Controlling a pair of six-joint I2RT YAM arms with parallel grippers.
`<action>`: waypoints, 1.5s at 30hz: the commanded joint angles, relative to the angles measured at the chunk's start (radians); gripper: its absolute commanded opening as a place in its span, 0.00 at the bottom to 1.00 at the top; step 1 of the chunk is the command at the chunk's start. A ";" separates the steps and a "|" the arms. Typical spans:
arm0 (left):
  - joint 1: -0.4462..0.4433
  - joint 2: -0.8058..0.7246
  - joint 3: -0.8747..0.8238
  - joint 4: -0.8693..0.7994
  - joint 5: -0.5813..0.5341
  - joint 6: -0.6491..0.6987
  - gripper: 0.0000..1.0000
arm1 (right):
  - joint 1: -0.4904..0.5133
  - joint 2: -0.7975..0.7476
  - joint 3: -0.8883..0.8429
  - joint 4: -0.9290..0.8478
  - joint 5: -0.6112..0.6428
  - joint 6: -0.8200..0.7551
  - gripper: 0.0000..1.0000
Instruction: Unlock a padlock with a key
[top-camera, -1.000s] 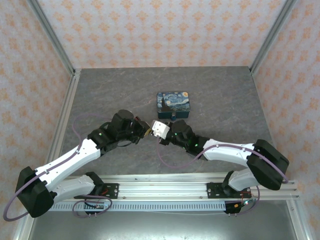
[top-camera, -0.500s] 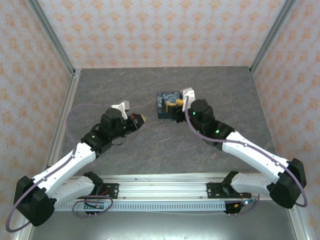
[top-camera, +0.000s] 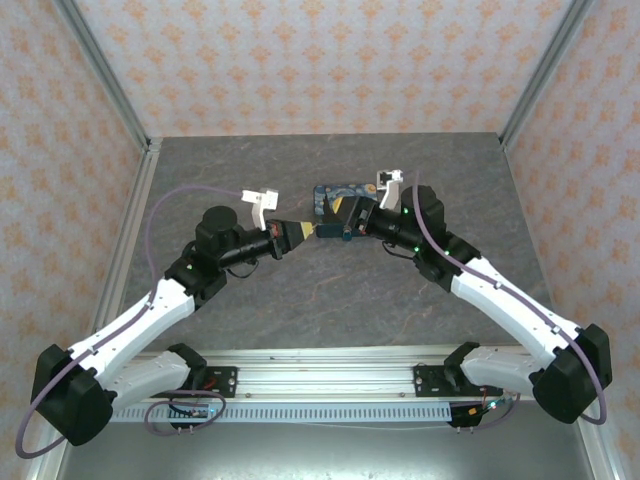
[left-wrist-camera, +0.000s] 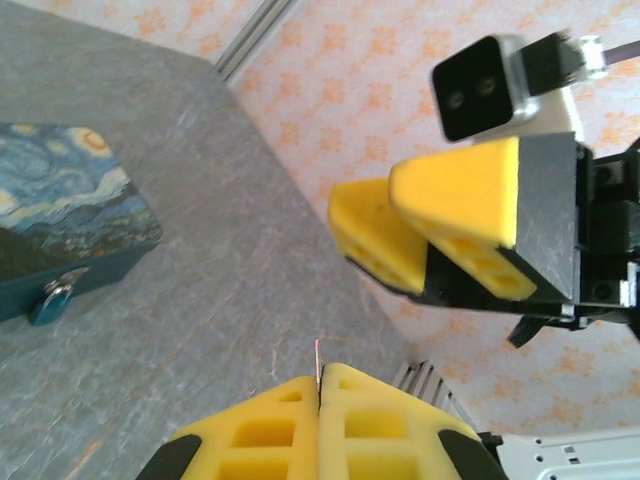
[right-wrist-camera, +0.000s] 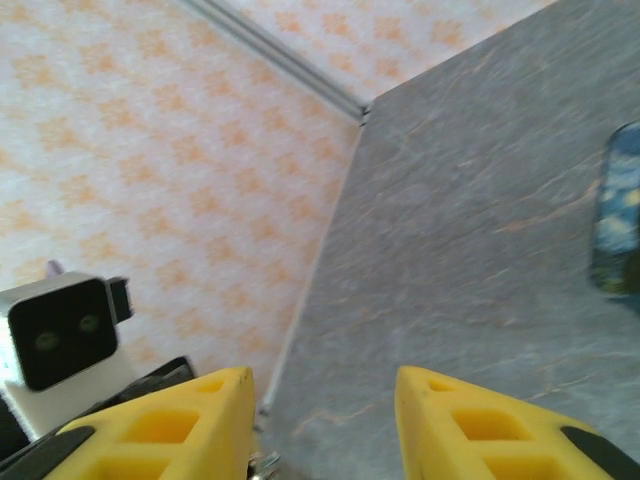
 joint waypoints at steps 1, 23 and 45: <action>0.010 -0.021 0.020 0.092 0.055 -0.004 0.00 | -0.002 0.005 -0.013 0.125 -0.112 0.119 0.42; 0.010 -0.026 0.046 0.154 0.081 -0.061 0.00 | 0.047 0.079 -0.001 0.216 -0.217 0.142 0.26; 0.015 -0.086 0.157 -0.470 -0.173 0.225 0.60 | 0.034 0.075 0.157 -0.291 -0.142 -0.496 0.00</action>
